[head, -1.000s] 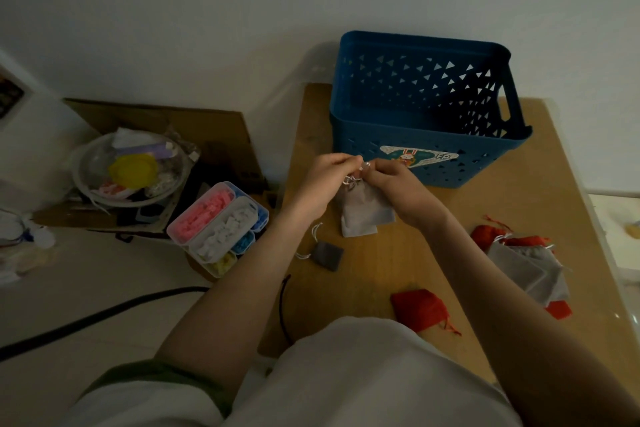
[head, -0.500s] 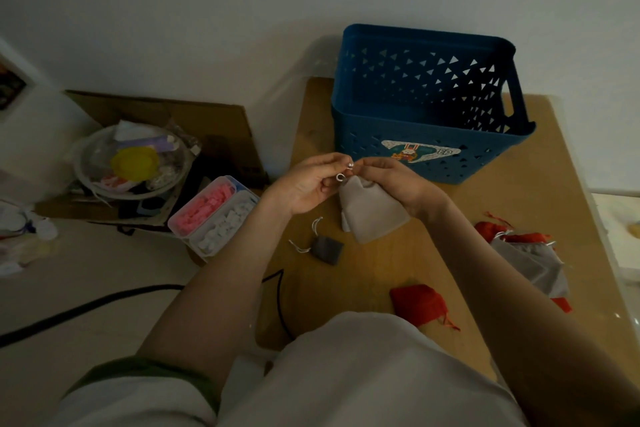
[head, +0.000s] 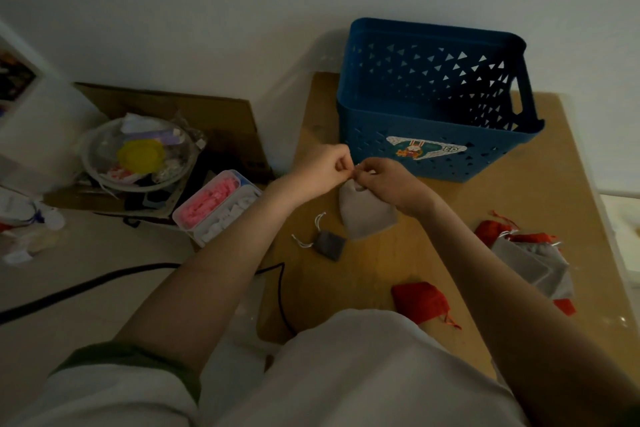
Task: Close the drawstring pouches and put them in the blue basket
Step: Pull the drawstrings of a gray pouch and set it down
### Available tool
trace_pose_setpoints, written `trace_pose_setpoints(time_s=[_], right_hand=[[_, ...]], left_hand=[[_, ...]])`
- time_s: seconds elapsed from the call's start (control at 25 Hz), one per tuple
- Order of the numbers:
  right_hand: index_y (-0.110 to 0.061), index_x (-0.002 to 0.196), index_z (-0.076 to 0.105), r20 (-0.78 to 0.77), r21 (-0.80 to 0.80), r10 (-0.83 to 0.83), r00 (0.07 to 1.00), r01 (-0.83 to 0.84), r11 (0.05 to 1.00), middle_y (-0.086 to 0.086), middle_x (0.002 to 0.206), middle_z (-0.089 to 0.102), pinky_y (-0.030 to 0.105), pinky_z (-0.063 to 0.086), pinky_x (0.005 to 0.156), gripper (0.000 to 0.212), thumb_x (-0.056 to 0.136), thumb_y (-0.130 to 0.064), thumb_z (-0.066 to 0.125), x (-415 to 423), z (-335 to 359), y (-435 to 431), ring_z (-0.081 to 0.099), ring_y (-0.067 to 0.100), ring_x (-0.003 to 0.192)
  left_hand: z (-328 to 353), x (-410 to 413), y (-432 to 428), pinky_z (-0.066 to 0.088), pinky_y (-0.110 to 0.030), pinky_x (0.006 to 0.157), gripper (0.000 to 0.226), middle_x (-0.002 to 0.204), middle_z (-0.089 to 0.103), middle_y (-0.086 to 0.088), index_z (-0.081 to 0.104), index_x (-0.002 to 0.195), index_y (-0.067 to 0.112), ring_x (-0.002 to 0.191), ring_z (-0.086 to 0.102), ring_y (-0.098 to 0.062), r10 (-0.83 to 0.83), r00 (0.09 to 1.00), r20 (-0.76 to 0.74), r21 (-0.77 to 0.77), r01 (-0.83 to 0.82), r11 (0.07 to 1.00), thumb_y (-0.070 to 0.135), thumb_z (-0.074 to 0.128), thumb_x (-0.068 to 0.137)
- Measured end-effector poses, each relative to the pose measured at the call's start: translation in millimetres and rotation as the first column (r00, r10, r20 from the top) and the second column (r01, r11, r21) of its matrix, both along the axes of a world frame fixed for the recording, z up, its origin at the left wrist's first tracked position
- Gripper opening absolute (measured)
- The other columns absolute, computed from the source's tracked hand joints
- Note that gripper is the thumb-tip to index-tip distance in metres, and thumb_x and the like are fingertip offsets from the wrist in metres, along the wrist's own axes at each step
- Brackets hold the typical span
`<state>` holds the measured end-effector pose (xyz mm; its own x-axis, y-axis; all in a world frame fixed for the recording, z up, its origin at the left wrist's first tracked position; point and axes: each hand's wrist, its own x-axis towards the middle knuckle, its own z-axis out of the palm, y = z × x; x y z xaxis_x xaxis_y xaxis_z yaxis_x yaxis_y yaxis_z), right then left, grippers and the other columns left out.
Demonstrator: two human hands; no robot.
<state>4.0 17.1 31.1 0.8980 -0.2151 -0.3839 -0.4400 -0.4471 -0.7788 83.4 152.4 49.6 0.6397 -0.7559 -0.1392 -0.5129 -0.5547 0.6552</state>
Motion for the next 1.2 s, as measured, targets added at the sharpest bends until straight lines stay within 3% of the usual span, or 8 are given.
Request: trace_pose_setpoints(time_s=[0.2,0.4,0.52,0.68,0.8,0.96,1.08,1.2], right_hand=[[-0.01,0.103,0.062,0.066,-0.112,-0.022,0.998,0.03,0.993,0.001,0.091,0.061,0.021,0.042,0.065,0.017,0.096,-0.018,0.049,3,-10,5,0.054,0.009,0.074],[-0.012,0.101,0.061,0.034,0.167,-0.154,0.988,0.146,0.975,0.007,0.09,0.061,0.03,0.045,0.074,0.02,0.1,-0.021,0.044,4,-8,1,0.056,0.019,0.082],[-0.01,0.099,0.064,0.011,0.224,-0.205,0.979,0.198,0.954,0.017,0.095,0.066,0.041,0.048,0.082,0.029,0.102,-0.028,0.041,2,-12,-3,0.057,0.023,0.084],[-0.016,0.084,0.066,-0.024,0.202,-0.231,0.973,0.231,0.952,0.005,0.081,0.067,0.031,0.047,0.073,0.029,0.1,-0.029,0.046,-2,-12,-8,0.06,0.014,0.075],[-0.012,0.084,0.068,-0.104,0.299,-0.249,0.963,0.269,0.916,0.009,0.085,0.07,0.035,0.051,0.08,0.024,0.097,-0.025,0.053,-4,-14,-16,0.065,0.018,0.08],[0.004,0.108,0.062,-0.254,0.559,-0.367,0.895,0.445,0.7,0.019,0.107,0.067,0.037,0.054,0.083,0.023,0.095,-0.013,0.055,-4,-24,-18,0.064,0.027,0.098],[0.002,0.111,0.058,-0.324,0.686,-0.294,0.899,0.437,0.582,0.013,0.097,0.067,0.031,0.053,0.072,0.021,0.093,-0.008,0.055,-6,-28,-27,0.063,0.023,0.091],[-0.005,0.09,0.06,-0.35,0.79,-0.242,0.905,0.424,0.443,0.002,0.069,0.059,0.017,0.048,0.056,0.012,0.095,-0.008,0.05,-8,-34,-33,0.051,0.009,0.066]], left_hand=[[-12,-13,-14,0.037,-0.03,0.071,0.009,0.095,0.049,-0.008,0.047,0.103,0.008,0.088,0.045,-0.019,-0.071,0.96,0.27,0.111,0.043,0.993,0.005,0.043,0.095],[-16,-16,-18,0.032,-0.022,0.074,0.023,0.109,0.05,-0.011,0.046,0.119,0.009,0.096,0.047,-0.02,0.016,0.967,0.256,0.022,-0.022,1.0,0.008,0.044,0.097],[-18,-16,-21,0.034,-0.024,0.071,0.018,0.105,0.052,-0.012,0.05,0.113,0.007,0.093,0.049,-0.022,-0.011,0.946,0.324,-0.026,0.021,0.999,0.008,0.043,0.097],[-28,-21,-23,0.031,-0.025,0.066,0.014,0.096,0.059,-0.014,0.054,0.106,0.004,0.09,0.05,-0.025,-0.056,0.883,0.465,-0.034,0.081,0.996,0.003,0.047,0.094],[-32,-25,-22,0.031,-0.025,0.061,0.015,0.082,0.062,-0.012,0.058,0.094,0.004,0.079,0.055,-0.028,-0.11,0.832,0.543,-0.028,0.149,0.988,-0.003,0.062,0.082],[-35,-27,-23,0.036,-0.022,0.055,0.037,0.071,0.061,-0.008,0.063,0.087,0.005,0.065,0.057,-0.022,-0.136,0.784,0.605,-0.032,0.195,0.98,-0.005,0.082,0.057],[-41,-26,-26,0.04,-0.022,0.06,0.035,0.082,0.063,-0.011,0.063,0.096,0.003,0.073,0.058,-0.022,-0.227,0.774,0.591,0.002,0.28,0.96,-0.004,0.078,0.065],[-39,-18,-31,0.045,-0.028,0.08,0.028,0.106,0.057,-0.011,0.056,0.11,0.005,0.098,0.051,-0.021,0.005,0.96,0.28,-0.128,0.032,0.991,0.014,0.066,0.086]])
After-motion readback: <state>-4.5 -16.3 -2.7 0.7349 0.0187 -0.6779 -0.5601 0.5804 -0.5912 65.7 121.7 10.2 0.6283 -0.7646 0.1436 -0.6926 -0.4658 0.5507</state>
